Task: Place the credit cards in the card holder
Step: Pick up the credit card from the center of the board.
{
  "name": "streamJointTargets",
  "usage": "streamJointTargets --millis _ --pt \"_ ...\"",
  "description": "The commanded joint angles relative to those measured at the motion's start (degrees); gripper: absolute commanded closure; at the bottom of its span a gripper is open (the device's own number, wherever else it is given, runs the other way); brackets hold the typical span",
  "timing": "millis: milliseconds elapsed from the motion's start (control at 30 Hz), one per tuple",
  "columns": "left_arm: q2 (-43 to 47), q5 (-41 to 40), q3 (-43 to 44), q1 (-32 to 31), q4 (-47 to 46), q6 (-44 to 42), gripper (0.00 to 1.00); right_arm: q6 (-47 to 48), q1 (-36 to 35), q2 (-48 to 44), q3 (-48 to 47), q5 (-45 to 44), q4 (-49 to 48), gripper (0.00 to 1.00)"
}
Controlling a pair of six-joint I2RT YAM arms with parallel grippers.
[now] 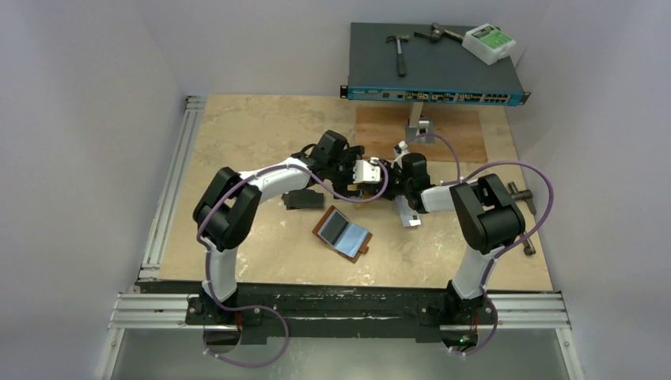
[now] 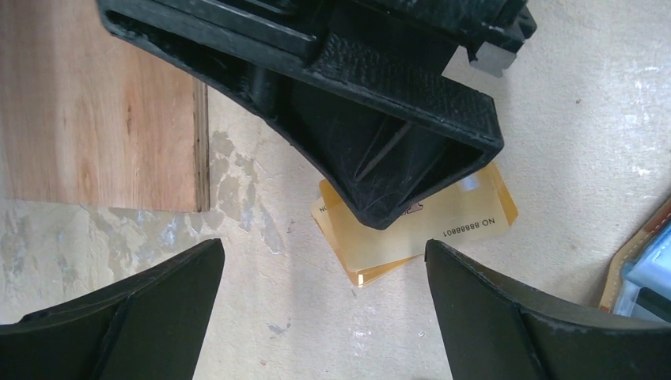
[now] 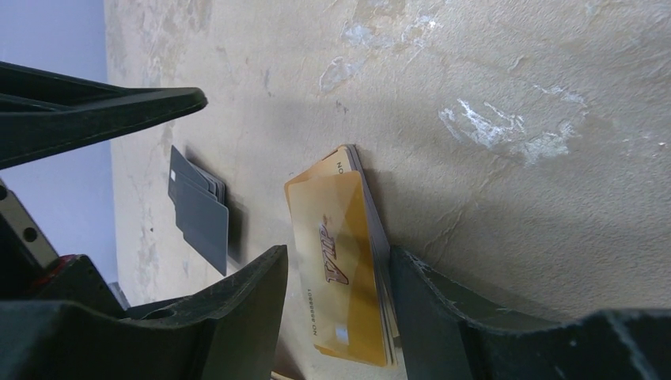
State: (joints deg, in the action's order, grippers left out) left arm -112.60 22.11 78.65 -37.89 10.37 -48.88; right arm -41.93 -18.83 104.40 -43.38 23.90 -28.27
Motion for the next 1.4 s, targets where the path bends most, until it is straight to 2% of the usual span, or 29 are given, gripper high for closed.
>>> streamJointTargets --millis 0,633,900,1200,1267,1367 --pt "-0.98 0.82 0.97 0.13 -0.73 -3.98 0.0 -1.44 0.24 1.18 -0.28 2.36 0.48 0.49" --pt "-4.04 -2.93 -0.86 -2.33 -5.59 -11.84 0.0 -2.08 0.9 1.24 1.66 3.06 -0.55 0.5" --pt "-5.35 -3.16 0.78 -3.23 -5.38 -12.44 0.0 -1.24 1.38 0.84 2.43 2.92 0.1 0.49" --pt "-5.49 -2.81 2.65 -3.17 -4.61 -10.09 0.0 -0.03 1.74 2.07 1.08 0.07 3.07 0.64" --pt "-3.94 -1.97 2.73 -2.69 -2.78 -8.38 0.0 1.51 1.7 1.35 0.32 -3.05 5.47 0.62" --pt "-1.06 -0.75 3.67 -1.36 3.6 -6.21 0.0 3.94 1.62 -0.42 -0.65 -7.01 8.83 0.55"
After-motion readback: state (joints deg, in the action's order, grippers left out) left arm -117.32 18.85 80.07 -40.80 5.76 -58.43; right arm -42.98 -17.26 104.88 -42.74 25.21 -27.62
